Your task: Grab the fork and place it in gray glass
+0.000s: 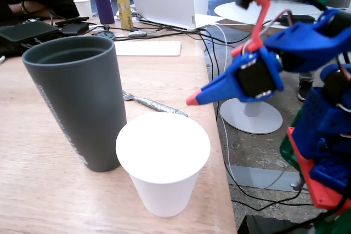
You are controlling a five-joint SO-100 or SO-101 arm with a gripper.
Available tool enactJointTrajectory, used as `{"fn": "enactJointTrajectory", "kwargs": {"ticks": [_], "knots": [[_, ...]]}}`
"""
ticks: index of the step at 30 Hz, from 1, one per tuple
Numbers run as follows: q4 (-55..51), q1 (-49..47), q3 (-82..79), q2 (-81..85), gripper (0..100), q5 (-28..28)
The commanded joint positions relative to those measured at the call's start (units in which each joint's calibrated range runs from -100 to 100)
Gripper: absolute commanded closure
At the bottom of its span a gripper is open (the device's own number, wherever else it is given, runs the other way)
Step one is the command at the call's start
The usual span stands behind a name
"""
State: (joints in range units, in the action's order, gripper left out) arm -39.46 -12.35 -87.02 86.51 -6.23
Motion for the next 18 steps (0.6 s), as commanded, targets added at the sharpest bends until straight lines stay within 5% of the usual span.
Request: {"fn": "enactJointTrajectory", "kwargs": {"ticks": [1, 4, 11, 18], "knots": [[-0.44, -0.17, 16.65, -11.47, 100, 0.15], [-1.75, -0.17, 27.79, -18.84, 100, 0.15], [-24.82, -0.17, 48.18, -31.71, 100, -0.24], [-25.23, -0.17, 47.52, -32.57, 100, -0.05]]}}
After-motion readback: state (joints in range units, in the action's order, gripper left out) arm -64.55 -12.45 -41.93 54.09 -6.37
